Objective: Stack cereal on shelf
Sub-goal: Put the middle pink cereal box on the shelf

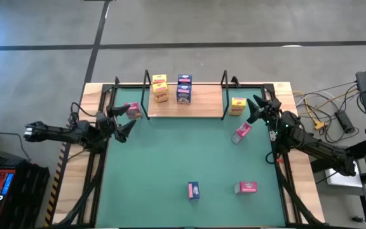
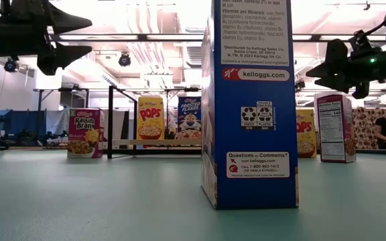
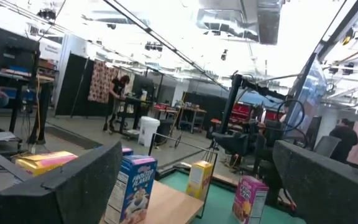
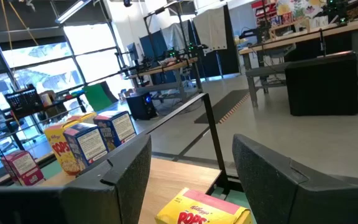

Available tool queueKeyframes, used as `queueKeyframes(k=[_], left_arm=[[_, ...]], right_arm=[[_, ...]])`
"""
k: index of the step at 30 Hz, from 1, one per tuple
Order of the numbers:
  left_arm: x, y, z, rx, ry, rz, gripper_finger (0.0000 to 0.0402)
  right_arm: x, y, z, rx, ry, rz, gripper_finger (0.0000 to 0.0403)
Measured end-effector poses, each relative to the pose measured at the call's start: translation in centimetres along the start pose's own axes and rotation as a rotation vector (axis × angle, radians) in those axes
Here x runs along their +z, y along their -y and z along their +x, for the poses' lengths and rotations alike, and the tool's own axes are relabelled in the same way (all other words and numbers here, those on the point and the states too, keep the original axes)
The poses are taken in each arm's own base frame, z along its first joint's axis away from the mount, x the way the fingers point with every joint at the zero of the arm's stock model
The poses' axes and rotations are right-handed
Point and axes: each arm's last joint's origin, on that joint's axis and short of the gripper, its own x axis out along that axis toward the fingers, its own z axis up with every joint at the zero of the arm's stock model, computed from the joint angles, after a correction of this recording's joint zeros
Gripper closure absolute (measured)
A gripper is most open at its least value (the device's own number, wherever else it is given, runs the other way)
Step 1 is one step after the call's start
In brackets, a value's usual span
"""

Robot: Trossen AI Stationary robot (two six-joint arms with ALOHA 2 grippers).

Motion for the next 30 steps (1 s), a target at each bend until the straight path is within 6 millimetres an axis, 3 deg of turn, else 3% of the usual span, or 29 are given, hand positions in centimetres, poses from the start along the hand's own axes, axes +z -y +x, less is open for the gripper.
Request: queueKeyframes(k=[21,30], left_arm=[[-1.9,-0.4,-0.4,0.037,-0.176,0.075,0.0002],[-2.0,-0.4,-0.3,0.038,-0.187,0.083,0.0002]], right_arm=[[0.3,-0.1,0.0,0.012,0.031,0.086,0.0188],[0.3,-0.2,0.0,0.045,0.019,0.358,0.0188]])
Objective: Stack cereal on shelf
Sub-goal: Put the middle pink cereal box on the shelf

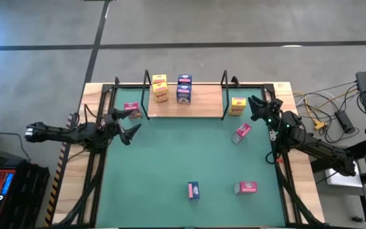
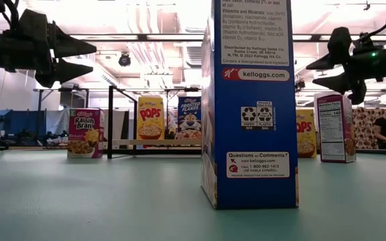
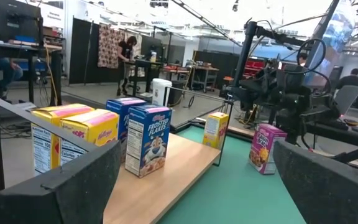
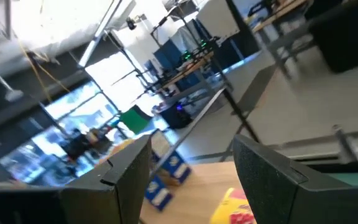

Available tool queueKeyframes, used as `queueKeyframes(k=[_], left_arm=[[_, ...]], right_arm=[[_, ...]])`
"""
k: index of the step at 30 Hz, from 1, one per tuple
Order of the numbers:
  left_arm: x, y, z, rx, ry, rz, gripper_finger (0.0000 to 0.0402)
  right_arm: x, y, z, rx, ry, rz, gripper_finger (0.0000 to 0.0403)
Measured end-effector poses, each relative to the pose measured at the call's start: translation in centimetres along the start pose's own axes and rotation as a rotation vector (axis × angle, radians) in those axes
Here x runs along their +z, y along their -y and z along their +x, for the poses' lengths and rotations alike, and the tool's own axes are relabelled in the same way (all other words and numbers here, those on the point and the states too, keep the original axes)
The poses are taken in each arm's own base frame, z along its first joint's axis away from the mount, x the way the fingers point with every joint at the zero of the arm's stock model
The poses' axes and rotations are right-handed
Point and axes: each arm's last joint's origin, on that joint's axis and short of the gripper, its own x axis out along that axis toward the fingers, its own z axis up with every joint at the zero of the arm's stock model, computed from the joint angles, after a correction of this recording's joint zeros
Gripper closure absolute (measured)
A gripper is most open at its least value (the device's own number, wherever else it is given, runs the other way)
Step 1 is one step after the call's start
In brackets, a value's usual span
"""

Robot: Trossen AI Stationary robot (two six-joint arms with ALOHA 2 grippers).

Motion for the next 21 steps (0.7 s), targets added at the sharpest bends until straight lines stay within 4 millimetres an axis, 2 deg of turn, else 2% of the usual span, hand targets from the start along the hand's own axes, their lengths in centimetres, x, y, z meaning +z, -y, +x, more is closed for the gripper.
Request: queueKeyframes(k=[9,17,21], left_arm=[[-0.1,0.1,0.1,0.001,-0.012,0.009,0.0002],[-0.3,0.1,0.2,0.003,-0.029,0.021,0.0002],[-0.4,0.1,0.2,0.003,-0.035,0.024,0.0002]], right_arm=[[-0.3,-0.9,-0.1,0.259,-0.149,0.047,0.0188],[-0.6,-0.8,0.1,0.225,-0.220,0.057,0.0188],[1.6,-2.4,0.6,0.213,-0.240,-0.003,0.0188]])
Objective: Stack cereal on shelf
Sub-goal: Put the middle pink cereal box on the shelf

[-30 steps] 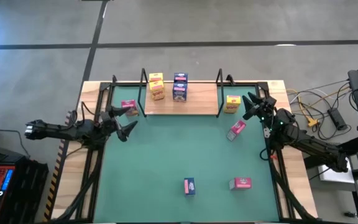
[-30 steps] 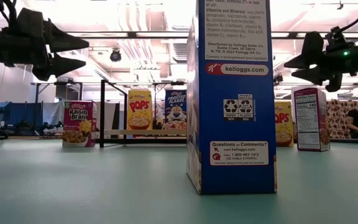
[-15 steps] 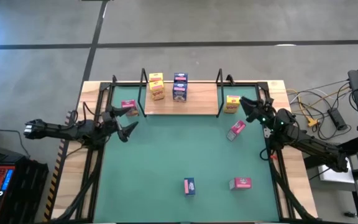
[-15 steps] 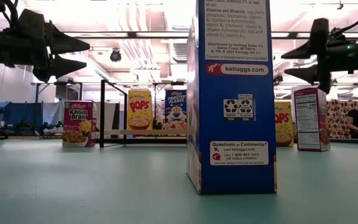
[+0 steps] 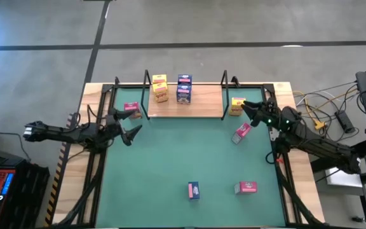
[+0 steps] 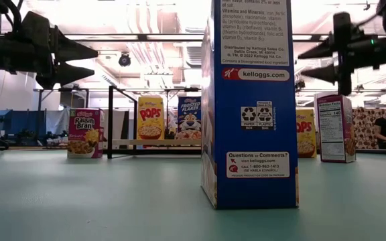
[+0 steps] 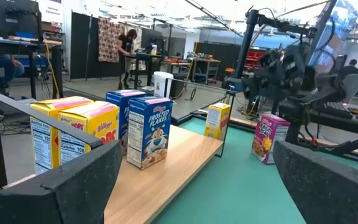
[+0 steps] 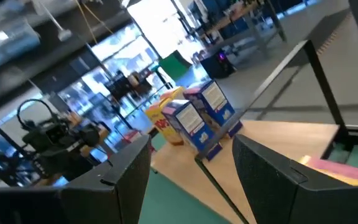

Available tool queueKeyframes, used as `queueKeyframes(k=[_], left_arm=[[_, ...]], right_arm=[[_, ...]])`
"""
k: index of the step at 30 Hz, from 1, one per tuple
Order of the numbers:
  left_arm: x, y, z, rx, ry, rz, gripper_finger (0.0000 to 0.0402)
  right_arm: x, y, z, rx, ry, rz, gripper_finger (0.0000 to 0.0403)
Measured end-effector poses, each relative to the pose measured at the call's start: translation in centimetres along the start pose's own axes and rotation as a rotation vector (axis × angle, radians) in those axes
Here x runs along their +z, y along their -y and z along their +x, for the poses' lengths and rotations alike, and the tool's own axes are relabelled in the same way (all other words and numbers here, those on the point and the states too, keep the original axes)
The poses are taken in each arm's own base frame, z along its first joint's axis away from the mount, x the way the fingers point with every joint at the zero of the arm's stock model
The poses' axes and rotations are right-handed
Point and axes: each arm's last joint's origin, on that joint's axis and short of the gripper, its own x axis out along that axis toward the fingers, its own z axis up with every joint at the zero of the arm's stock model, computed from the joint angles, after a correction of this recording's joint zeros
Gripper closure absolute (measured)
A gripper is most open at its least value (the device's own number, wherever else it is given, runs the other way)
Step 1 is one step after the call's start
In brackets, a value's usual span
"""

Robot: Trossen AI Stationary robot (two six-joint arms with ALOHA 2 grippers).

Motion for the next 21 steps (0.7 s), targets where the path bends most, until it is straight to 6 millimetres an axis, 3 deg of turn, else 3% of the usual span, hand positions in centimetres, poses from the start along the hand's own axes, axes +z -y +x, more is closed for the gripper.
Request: queueKeyframes(k=[3,7,12,21], left_arm=[[0.0,0.0,0.0,0.000,-0.003,0.002,0.0002],[-0.1,0.0,0.0,0.000,-0.005,0.004,0.0002],[0.0,0.0,0.0,0.001,-0.004,0.003,0.0002],[-0.1,0.0,0.0,0.001,-0.005,0.004,0.0002]], right_arm=[[1.4,-0.9,0.3,-0.079,-0.118,-0.005,0.0188],[1.6,-0.9,0.4,-0.275,-0.352,-0.023,0.0188],[2.9,-1.2,0.6,-0.475,-0.368,-0.083,0.0188],[4.3,-2.2,1.4,-0.535,-0.457,-0.112,0.0188]])
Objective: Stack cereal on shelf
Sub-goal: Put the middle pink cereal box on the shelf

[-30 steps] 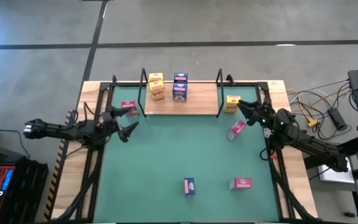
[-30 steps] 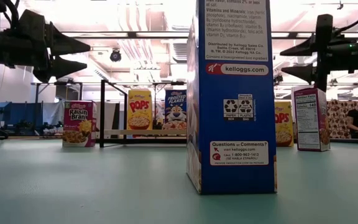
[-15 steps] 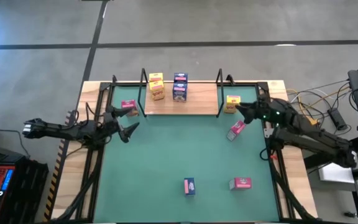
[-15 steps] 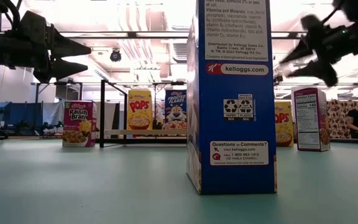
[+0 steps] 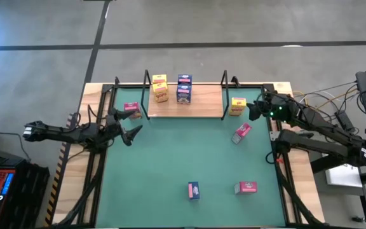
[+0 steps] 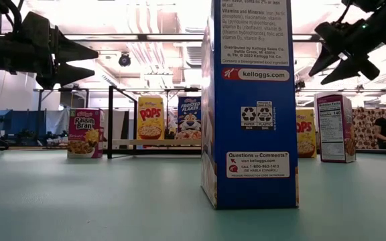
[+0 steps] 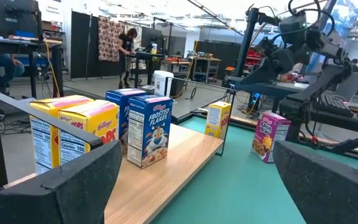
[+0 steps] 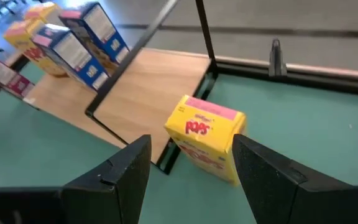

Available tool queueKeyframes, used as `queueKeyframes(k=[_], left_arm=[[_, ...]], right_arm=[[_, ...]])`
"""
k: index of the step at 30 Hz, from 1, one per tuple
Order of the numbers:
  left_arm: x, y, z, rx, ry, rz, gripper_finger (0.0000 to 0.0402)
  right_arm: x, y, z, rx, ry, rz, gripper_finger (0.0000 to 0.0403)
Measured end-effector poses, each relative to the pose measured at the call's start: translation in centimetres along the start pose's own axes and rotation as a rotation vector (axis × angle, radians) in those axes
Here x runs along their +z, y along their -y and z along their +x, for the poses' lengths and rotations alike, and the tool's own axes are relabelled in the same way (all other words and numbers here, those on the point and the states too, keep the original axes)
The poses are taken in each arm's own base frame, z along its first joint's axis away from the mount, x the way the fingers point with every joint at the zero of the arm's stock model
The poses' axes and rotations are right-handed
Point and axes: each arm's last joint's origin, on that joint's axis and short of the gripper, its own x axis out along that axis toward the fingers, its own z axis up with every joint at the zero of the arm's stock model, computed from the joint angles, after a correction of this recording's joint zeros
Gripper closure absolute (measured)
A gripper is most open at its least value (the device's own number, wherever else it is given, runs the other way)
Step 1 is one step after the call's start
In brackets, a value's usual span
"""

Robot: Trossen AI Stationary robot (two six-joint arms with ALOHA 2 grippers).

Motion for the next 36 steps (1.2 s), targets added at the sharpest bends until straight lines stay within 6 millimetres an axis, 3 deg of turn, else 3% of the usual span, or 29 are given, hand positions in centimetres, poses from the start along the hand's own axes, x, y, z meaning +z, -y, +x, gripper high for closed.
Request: queueKeyframes(k=[5,9,17,25,31,36], left_arm=[[0.0,0.0,0.0,0.000,0.000,0.000,0.0002],[0.0,0.0,0.0,0.000,0.000,0.000,0.0002],[0.0,0.0,0.0,0.000,0.000,0.000,0.0002],[0.0,0.0,0.0,0.000,0.000,0.000,0.0002],[0.0,0.0,0.0,0.000,0.000,0.000,0.0002],[0.0,0.0,0.0,0.000,0.000,0.000,0.0002]], right_arm=[[0.3,-0.4,0.5,-0.019,-0.095,0.041,0.0188],[1.6,-1.6,0.4,0.047,-0.181,0.036,0.0188],[3.1,-2.5,-0.1,-0.118,-0.419,-0.027,0.0188],[3.7,-4.0,-0.6,-0.099,-0.564,0.003,0.0188],[4.2,-4.9,-1.0,-0.039,-0.563,-0.048,0.0188],[4.1,-5.6,-0.1,-0.023,-0.604,-0.167,0.0188]])
